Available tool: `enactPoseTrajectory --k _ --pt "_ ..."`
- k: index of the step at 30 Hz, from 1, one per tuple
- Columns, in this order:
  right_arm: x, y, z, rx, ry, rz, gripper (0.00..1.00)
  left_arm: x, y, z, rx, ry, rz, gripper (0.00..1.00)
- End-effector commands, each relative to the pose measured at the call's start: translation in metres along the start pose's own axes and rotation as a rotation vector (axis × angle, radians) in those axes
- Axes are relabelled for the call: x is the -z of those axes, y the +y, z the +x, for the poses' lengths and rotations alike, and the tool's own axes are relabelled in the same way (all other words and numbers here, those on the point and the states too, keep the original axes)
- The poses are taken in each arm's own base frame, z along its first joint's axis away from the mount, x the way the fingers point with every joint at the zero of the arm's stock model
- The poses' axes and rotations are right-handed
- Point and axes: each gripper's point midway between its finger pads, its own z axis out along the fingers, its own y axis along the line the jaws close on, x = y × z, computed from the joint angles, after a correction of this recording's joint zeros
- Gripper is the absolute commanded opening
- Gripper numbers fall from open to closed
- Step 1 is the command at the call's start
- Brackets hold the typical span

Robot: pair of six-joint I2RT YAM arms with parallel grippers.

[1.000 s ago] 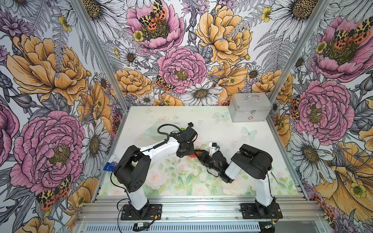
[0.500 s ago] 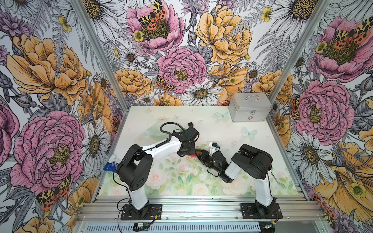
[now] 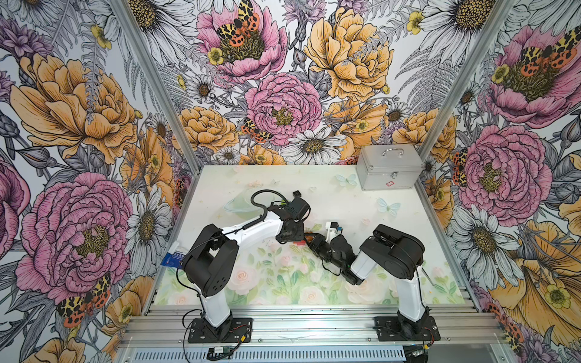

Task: Assemble the letter v with lego
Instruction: Assemble the lego brick with the lego brick.

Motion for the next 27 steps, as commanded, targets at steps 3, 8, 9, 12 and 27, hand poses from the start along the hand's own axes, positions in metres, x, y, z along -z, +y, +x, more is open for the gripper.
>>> enactPoseTrajectory --k 3,8,9,12,27 --pt "0.004 -0.051 0.015 -0.003 0.043 0.169 0.46 -0.024 0.023 0.029 0.011 0.128 -0.110 0.11" --pt "0.005 -0.052 0.014 -0.004 0.040 0.172 0.46 -0.026 0.023 0.029 0.035 0.125 -0.121 0.11" --pt "0.004 -0.051 0.014 -0.004 0.041 0.171 0.46 -0.028 0.024 0.031 0.040 0.129 -0.128 0.11" --pt "0.005 -0.052 0.014 -0.004 0.039 0.172 0.46 -0.032 0.026 0.035 0.040 0.144 -0.139 0.10" --pt "0.005 -0.054 0.011 -0.006 0.033 0.179 0.46 -0.024 0.029 0.035 0.032 0.148 -0.131 0.11"
